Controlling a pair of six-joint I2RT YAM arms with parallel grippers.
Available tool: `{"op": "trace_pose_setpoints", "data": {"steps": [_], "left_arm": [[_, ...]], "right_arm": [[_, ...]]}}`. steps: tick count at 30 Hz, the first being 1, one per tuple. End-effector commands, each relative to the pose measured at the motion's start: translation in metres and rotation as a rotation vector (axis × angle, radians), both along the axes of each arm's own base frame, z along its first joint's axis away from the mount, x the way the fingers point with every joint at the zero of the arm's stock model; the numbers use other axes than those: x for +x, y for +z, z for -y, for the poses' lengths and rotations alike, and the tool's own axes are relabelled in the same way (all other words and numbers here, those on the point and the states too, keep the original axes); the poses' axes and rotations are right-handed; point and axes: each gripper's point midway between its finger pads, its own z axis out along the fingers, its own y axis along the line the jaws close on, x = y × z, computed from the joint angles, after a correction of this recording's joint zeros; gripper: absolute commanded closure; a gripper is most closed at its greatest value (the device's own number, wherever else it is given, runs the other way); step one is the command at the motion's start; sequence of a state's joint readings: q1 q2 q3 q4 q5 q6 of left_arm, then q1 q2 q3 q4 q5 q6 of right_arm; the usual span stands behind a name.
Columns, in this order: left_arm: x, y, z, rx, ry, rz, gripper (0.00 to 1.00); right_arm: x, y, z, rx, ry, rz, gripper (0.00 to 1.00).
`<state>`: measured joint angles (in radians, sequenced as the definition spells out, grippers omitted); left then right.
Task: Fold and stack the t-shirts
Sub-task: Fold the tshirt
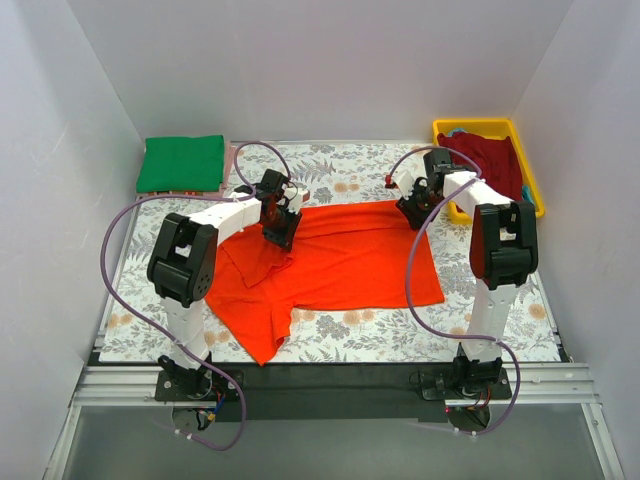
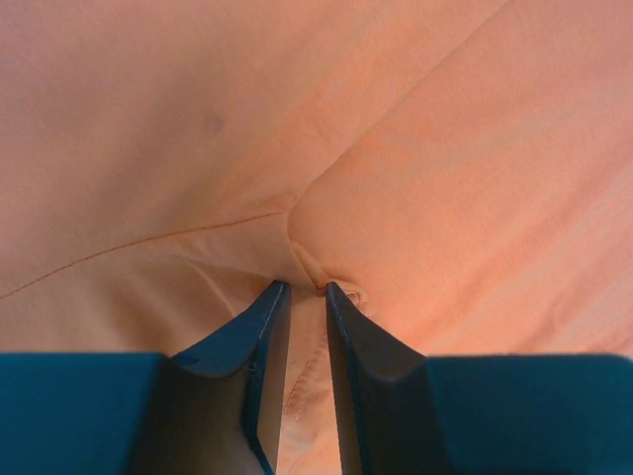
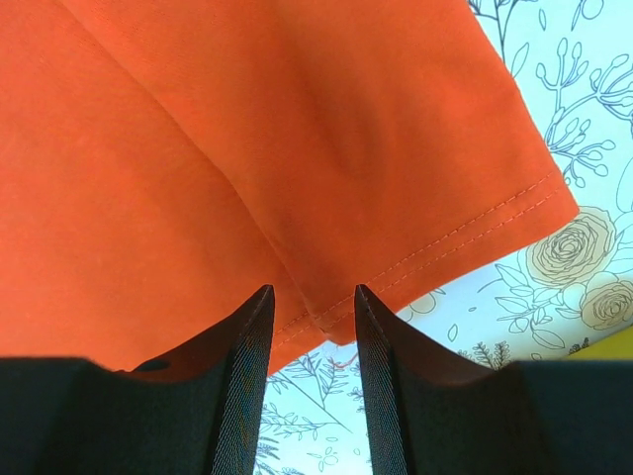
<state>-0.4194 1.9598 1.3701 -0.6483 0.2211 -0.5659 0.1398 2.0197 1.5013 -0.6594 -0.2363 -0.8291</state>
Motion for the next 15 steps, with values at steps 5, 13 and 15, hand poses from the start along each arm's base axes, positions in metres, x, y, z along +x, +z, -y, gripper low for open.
{"op": "trace_pose_setpoints", "data": {"steps": [5, 13, 15], "left_arm": [[0.009, 0.011, 0.005, -0.011, -0.003, 0.031, 0.86], [0.01, 0.018, 0.003, -0.006, -0.001, 0.048, 1.0], [0.009, 0.023, 0.003, -0.01, -0.002, 0.057, 1.0]], "right_arm": [[0.002, -0.006, 0.006, -0.039, 0.019, 0.013, 0.57], [0.004, -0.001, 0.007, -0.046, 0.021, 0.029, 0.97], [0.004, 0.003, 0.006, -0.044, 0.025, 0.037, 0.99]]}}
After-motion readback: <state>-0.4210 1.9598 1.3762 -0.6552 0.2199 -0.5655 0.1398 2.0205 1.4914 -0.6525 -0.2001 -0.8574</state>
